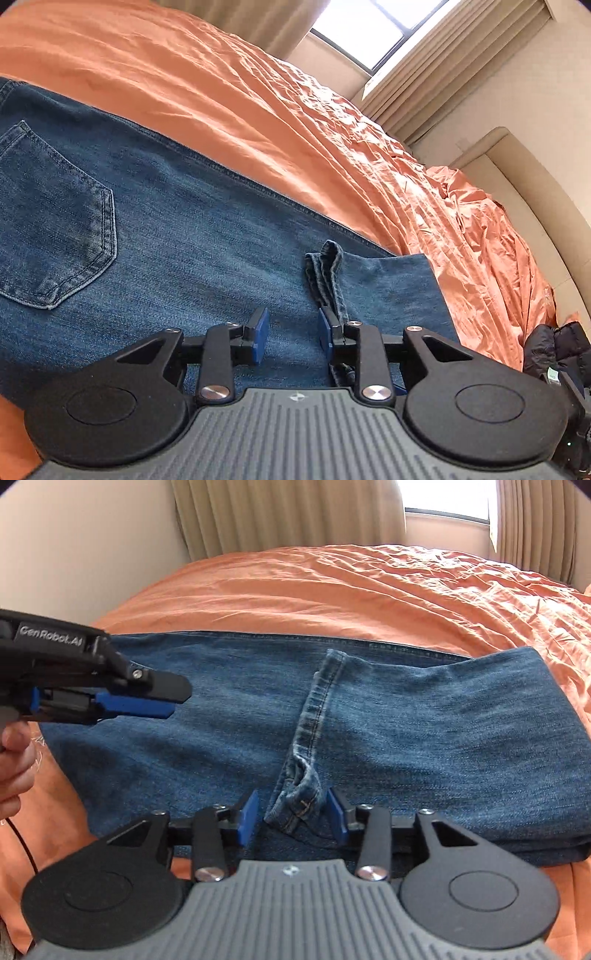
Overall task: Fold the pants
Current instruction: 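Lay the hems onto the waistband and open the right gripper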
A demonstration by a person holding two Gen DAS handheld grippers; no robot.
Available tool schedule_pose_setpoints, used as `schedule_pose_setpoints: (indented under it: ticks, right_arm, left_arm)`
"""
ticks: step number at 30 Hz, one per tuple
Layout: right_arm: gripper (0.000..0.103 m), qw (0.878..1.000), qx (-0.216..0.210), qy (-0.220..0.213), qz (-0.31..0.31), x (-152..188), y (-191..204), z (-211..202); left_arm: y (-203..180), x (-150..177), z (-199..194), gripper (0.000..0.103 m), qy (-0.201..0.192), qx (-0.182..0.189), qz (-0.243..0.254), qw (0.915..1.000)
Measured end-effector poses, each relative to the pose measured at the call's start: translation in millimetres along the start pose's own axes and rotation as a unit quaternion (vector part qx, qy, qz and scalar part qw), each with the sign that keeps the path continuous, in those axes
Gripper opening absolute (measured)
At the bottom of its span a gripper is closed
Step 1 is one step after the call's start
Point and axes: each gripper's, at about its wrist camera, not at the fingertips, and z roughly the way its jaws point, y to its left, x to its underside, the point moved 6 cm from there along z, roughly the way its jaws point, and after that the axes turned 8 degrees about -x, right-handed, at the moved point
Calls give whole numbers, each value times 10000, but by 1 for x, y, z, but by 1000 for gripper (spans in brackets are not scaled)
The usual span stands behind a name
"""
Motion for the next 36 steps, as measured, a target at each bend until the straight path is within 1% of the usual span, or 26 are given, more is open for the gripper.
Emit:
schedule_pose_setpoints:
  ticks: [2, 3, 5, 7, 9, 10, 11, 12, 13, 15, 17, 20, 22, 24, 25, 26, 27, 28, 30, 32, 34, 36]
  right_arm:
    - [46, 9996, -256, -112, 80, -5, 2, -6]
    - [45, 9992, -326, -210, 122, -8, 1, -11]
    - [44, 9975, -420, -510, 260, -15, -2, -24]
    - [44, 9948, -357, -848, 439, -23, -12, -38]
    - [44, 9923, -98, -1042, 663, -29, -27, -48]
    - [42, 9914, 100, -1038, 787, -27, -34, -52]
    - [34, 9904, 264, -999, 919, -27, -43, -51]
    - [27, 9895, 337, -954, 1032, -26, -50, -50]
    - [25, 9881, 377, -904, 1184, -25, -58, -48]
    - [25, 9862, 429, -881, 1333, -23, -68, -46]
    - [26, 9858, 532, -937, 1289, -24, -72, -45]
    - [26, 9849, 684, -1048, 1198, -25, -80, -47]
    - [26, 9833, 700, -1104, 1268, -25, -89, -46]
    - [26, 9813, 690, -1107, 1418, -23, -99, -43]
    - [26, 9800, 679, -1115, 1503, -23, -104, -42]
    - [26, 9788, 679, -1118, 1574, -23, -109, -40]
    - [26, 9780, 701, -1112, 1620, -23, -114, -39]
    - [26, 9773, 718, -1113, 1653, -23, -117, -39]
    - [26, 9756, 749, -1163, 1707, -25, -124, -39]
    - [26, 9742, 810, -1239, 1707, -27, -129, -45]
    - [25, 9728, 885, -1341, 1667, -30, -132, -54]
    - [23, 9716, 1001, -1456, 1574, -35, -136, -65]
  left_arm:
    - [2, -1, 0, 33, -41, 20, -52, 10000]
    - [4, -2, 1, 33, -57, 36, -97, 9999]
    - [5, -3, 0, 34, -117, 63, -189, 9997]
    - [7, -4, -1, 34, -162, 158, -298, 9993]
    - [5, -5, 3, 35, -140, 340, -413, 9985]
    - [3, -4, 5, 37, -102, 449, -447, 9979]
    - [-2, -4, 9, 42, -34, 567, -468, 9973]
    - [-6, -4, 14, 43, 42, 645, -466, 9968]
    - [-12, -3, 22, 44, 131, 706, -439, 9965]
    - [-21, -5, 36, 45, 188, 731, -429, 9962]
    - [-25, -7, 51, 46, 227, 748, -492, 9957]
    - [-26, -9, 79, 46, 382, 701, -626, 9948]
    - [-22, -9, 96, 46, 457, 670, -775, 9937]
    - [-20, -11, 110, 46, 454, 714, -927, 9921]
    - [-21, -12, 115, 42, 439, 736, -950, 9918]
    - [-22, -13, 119, 32, 434, 719, -915, 9923]
    - [-24, -13, 121, 25, 372, 624, -814, 9940]
    - [-26, -14, 121, 12, 272, 540, -683, 9958]
    - [-29, -13, 117, 8, 139, 528, -613, 9966]
    - [-37, -17, 103, 6, -84, 579, -463, 9972]
    - [-55, -27, 86, 6, -387, 687, -122, 9968]
    - [-74, -41, 70, 6, -630, 626, 332, 9955]
